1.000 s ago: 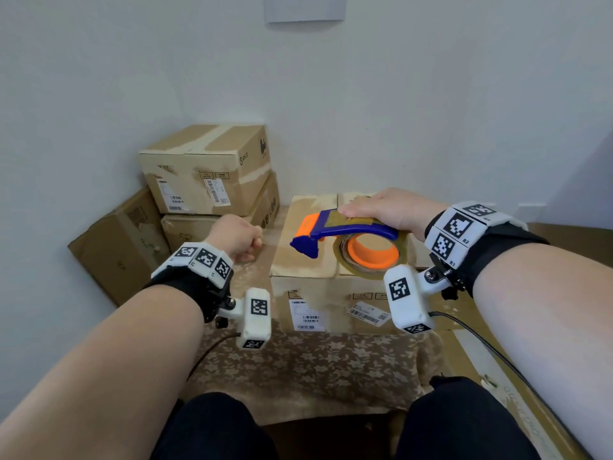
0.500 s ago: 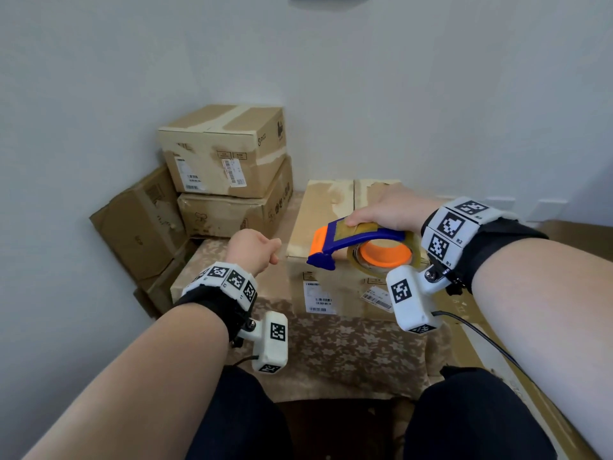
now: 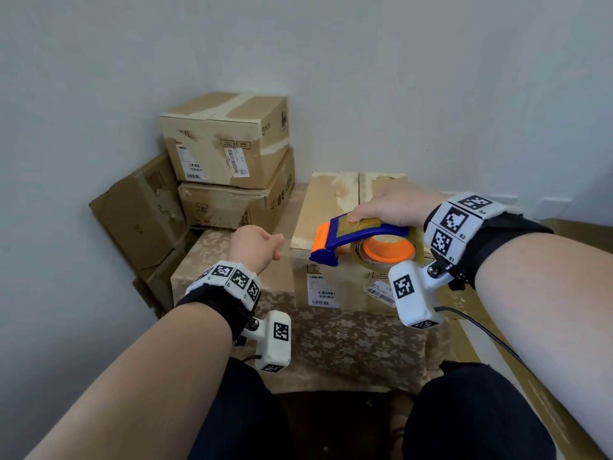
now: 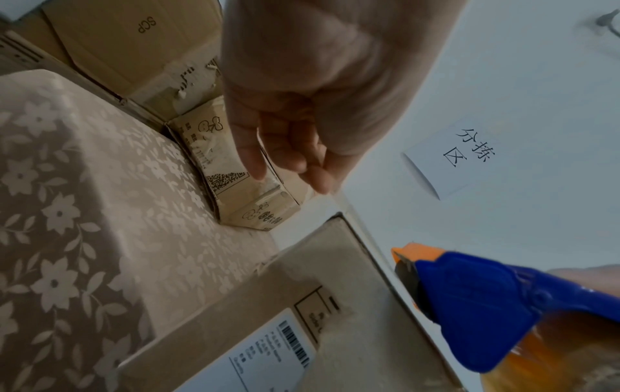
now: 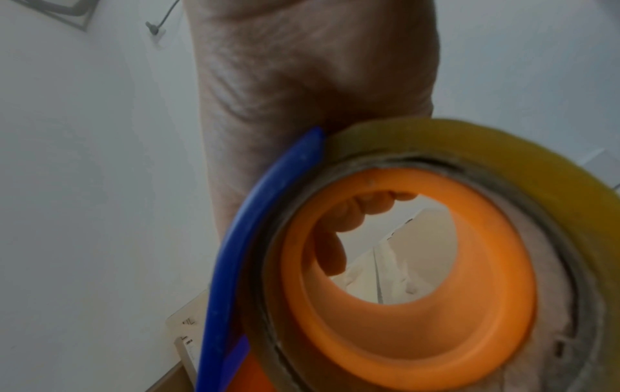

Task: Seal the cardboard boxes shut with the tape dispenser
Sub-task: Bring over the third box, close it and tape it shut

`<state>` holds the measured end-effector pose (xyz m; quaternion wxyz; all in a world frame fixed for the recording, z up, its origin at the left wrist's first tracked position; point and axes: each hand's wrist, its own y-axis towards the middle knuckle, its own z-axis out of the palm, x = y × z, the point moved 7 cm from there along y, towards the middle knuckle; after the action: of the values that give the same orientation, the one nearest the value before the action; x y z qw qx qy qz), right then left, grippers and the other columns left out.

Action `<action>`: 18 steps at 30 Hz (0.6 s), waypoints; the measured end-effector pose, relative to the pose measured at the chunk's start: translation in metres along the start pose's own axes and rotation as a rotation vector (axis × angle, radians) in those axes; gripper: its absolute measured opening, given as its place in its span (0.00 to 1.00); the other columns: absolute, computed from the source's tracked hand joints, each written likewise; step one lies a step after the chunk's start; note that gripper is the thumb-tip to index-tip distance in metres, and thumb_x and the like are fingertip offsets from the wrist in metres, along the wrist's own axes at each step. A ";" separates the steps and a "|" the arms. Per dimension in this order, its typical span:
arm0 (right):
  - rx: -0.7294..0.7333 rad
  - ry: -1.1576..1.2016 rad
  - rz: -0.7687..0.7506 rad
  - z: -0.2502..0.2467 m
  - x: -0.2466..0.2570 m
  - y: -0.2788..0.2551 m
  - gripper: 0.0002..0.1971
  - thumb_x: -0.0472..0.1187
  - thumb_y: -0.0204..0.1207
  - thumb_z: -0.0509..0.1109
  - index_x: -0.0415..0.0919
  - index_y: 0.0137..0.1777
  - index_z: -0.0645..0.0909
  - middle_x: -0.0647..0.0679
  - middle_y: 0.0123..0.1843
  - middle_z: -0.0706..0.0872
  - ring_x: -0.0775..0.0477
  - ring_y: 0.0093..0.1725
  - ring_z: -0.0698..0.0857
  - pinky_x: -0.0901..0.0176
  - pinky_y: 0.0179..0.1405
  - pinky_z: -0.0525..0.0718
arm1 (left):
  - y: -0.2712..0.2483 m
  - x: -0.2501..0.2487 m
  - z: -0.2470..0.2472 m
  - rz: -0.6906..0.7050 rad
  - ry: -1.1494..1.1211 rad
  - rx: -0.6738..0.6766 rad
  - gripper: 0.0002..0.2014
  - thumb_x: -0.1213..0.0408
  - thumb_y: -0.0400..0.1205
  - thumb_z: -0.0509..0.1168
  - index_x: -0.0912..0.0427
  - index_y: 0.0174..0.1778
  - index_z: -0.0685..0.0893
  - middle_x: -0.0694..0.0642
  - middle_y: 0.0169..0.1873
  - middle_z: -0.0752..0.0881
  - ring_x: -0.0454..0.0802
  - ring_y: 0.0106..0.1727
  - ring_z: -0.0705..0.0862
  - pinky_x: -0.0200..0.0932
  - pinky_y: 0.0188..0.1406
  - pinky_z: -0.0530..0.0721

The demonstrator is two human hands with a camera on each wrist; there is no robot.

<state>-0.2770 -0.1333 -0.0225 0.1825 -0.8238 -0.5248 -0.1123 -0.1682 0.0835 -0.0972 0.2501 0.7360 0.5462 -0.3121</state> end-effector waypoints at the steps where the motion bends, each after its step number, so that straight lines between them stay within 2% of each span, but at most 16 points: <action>1: 0.003 -0.008 0.003 0.001 0.000 0.000 0.34 0.68 0.67 0.69 0.33 0.46 0.89 0.38 0.45 0.90 0.38 0.49 0.89 0.46 0.57 0.84 | 0.000 0.001 0.000 0.000 0.003 0.000 0.20 0.57 0.82 0.65 0.59 0.24 0.83 0.49 0.21 0.81 0.45 0.28 0.78 0.43 0.45 0.79; 5: 0.000 -0.050 0.019 0.002 0.000 0.001 0.34 0.70 0.66 0.68 0.34 0.45 0.89 0.39 0.45 0.91 0.39 0.48 0.89 0.47 0.55 0.84 | -0.001 0.005 0.003 -0.009 -0.017 0.002 0.19 0.57 0.82 0.65 0.59 0.25 0.83 0.49 0.20 0.81 0.45 0.26 0.77 0.43 0.43 0.80; 9: -0.003 -0.090 0.034 0.003 0.001 0.002 0.33 0.71 0.65 0.68 0.36 0.40 0.88 0.40 0.40 0.89 0.39 0.44 0.88 0.47 0.54 0.84 | 0.000 0.008 0.007 -0.006 -0.009 0.008 0.20 0.56 0.82 0.65 0.58 0.23 0.82 0.47 0.17 0.78 0.46 0.25 0.76 0.44 0.42 0.80; 11: -0.009 -0.111 0.041 0.003 0.002 0.001 0.30 0.70 0.67 0.68 0.39 0.36 0.85 0.43 0.36 0.86 0.42 0.38 0.85 0.50 0.50 0.84 | -0.001 0.009 0.009 -0.015 -0.006 0.006 0.22 0.56 0.82 0.65 0.59 0.21 0.82 0.48 0.18 0.77 0.46 0.26 0.76 0.46 0.46 0.81; 14: -0.001 -0.159 0.082 0.002 0.004 -0.001 0.27 0.67 0.69 0.69 0.40 0.32 0.80 0.46 0.32 0.83 0.45 0.34 0.81 0.54 0.42 0.80 | -0.003 0.011 0.014 -0.033 -0.008 0.026 0.23 0.58 0.82 0.64 0.60 0.20 0.81 0.51 0.17 0.76 0.49 0.24 0.75 0.47 0.46 0.81; 16: -0.010 -0.204 0.108 0.000 0.009 -0.003 0.25 0.65 0.71 0.70 0.41 0.32 0.78 0.47 0.31 0.81 0.47 0.32 0.80 0.55 0.40 0.77 | -0.004 0.013 0.019 -0.043 -0.033 0.044 0.23 0.57 0.83 0.63 0.60 0.21 0.81 0.54 0.19 0.78 0.51 0.25 0.76 0.48 0.46 0.82; 18: -0.008 -0.259 0.130 -0.003 0.016 -0.010 0.22 0.61 0.74 0.69 0.42 0.33 0.77 0.47 0.31 0.80 0.48 0.31 0.78 0.56 0.37 0.75 | -0.004 0.017 0.024 -0.050 -0.067 0.060 0.23 0.55 0.83 0.63 0.59 0.22 0.82 0.58 0.26 0.84 0.53 0.28 0.78 0.51 0.49 0.84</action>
<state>-0.2787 -0.1171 -0.0122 0.1168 -0.8644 -0.4890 0.0048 -0.1732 0.0785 -0.1256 0.2384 0.7185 0.5459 -0.3590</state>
